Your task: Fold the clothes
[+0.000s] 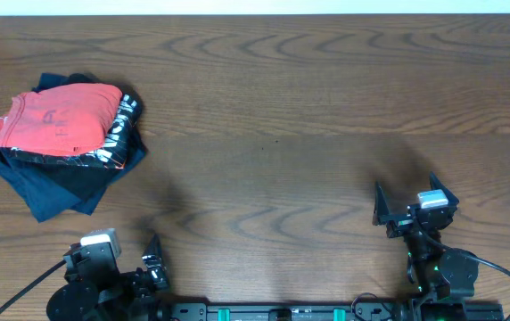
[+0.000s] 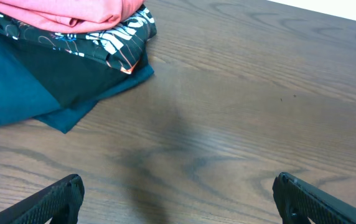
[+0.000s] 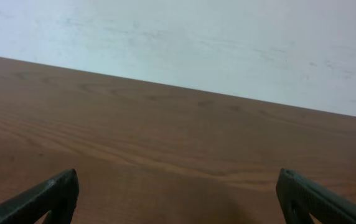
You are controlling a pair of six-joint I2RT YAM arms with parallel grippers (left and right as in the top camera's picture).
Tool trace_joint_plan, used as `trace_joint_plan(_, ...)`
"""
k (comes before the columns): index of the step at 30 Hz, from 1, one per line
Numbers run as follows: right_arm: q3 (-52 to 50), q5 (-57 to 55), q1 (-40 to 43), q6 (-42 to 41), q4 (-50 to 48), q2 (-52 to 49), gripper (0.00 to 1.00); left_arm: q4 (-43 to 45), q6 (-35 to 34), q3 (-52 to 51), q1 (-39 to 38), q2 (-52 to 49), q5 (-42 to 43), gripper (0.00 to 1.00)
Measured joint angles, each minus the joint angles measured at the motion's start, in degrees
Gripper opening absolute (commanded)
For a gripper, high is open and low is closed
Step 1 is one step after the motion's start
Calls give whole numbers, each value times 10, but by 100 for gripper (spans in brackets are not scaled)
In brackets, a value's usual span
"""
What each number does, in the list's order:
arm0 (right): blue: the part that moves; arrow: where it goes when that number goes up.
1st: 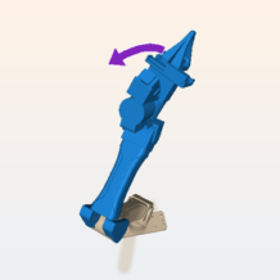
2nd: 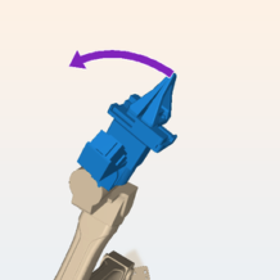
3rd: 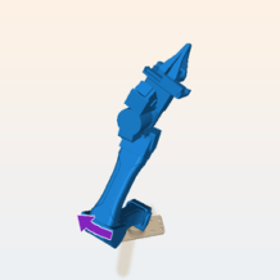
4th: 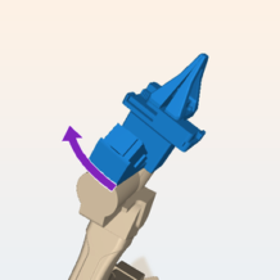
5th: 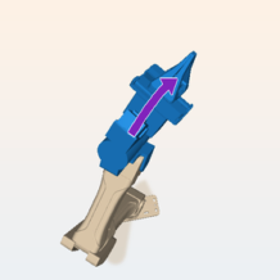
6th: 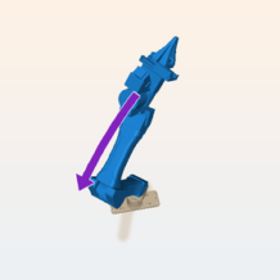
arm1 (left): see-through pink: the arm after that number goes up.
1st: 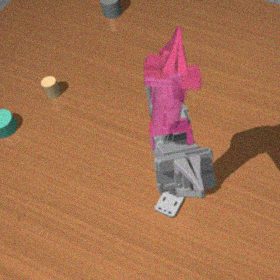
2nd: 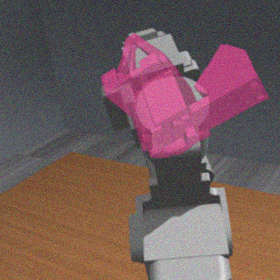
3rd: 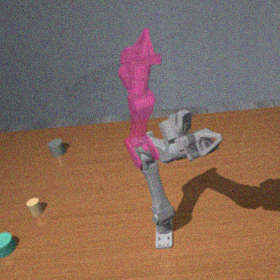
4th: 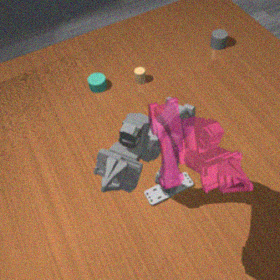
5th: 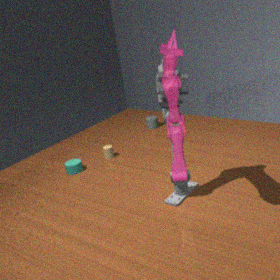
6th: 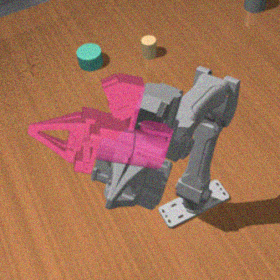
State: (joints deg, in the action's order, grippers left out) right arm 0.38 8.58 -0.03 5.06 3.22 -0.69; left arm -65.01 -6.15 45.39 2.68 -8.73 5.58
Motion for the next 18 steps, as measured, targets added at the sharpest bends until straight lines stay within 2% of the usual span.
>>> trace_joint_plan(13, 0, 0, 0, 0, 0, 0, 99, 5, 0, -1, 0, 0, 0, 98)
trace_joint_plan(18, 0, 0, 0, 0, 0, 0, 99, 101, 1, -45, 0, 0, 0, 98)
